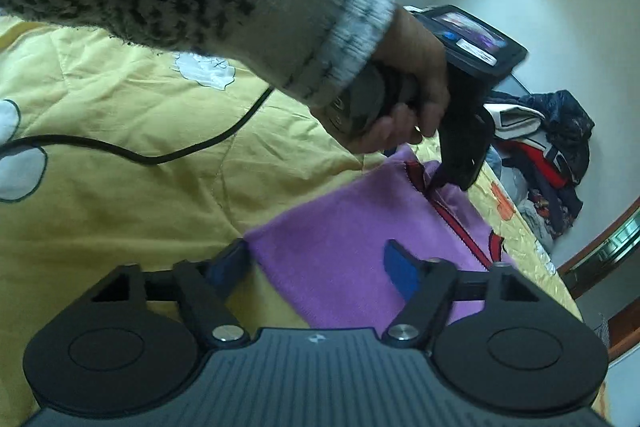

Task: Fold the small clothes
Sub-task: 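Grasp the sweater's corner with the right gripper, then lift the folded sweater and fold it over with both grippers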

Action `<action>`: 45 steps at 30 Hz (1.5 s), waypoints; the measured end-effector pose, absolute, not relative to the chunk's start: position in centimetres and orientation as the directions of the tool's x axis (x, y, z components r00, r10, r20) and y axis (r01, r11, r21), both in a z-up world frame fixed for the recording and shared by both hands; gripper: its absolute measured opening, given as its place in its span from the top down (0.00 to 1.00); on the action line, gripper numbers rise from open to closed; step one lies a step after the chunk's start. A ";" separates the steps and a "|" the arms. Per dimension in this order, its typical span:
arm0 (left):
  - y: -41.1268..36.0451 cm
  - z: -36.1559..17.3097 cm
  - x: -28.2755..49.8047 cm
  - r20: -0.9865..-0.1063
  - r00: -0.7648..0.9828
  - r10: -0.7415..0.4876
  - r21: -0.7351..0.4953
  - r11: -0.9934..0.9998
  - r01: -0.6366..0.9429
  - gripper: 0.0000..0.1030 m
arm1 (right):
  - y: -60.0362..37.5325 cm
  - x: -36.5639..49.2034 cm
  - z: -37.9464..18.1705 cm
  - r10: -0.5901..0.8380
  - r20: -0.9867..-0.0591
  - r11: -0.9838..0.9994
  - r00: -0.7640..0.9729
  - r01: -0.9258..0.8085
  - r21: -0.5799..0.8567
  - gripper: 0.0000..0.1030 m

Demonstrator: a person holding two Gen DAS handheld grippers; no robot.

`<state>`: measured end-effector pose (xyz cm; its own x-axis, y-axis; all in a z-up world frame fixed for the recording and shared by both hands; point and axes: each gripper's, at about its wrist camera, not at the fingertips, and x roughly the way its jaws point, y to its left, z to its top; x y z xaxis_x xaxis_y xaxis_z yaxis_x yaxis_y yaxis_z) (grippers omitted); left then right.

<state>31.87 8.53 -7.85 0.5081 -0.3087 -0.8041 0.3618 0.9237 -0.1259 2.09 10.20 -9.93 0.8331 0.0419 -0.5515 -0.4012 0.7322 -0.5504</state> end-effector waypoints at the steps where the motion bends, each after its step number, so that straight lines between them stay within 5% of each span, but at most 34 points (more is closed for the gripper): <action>1: 8.5 -7.8 31.9 -0.805 0.506 -0.310 -0.127 0.923 0.364 0.49 | 10.4 2.4 -10.2 0.030 -0.559 0.728 0.829 -0.401 -0.556 0.68; 5: 8.2 -7.7 31.7 -0.807 0.505 -0.306 -0.131 0.927 0.353 0.67 | 11.0 2.8 -10.8 0.013 -0.558 0.718 0.830 -0.396 -0.572 0.85; 11: 7.4 -7.2 30.9 -0.806 0.520 -0.283 -0.106 0.933 0.344 0.83 | 10.5 2.8 -10.8 0.014 -0.554 0.731 0.833 -0.386 -0.562 0.93; 29: 2.9 -3.0 28.3 -0.801 0.587 -0.115 0.087 0.948 0.305 0.87 | 3.3 1.3 -5.9 0.120 -0.437 0.886 0.891 -0.295 -0.359 0.95; 45: -8.7 0.6 30.3 -0.861 0.423 -0.280 -0.144 0.935 0.325 0.88 | -14.8 -1.1 -3.4 0.133 -0.341 0.981 0.931 -0.074 0.181 0.96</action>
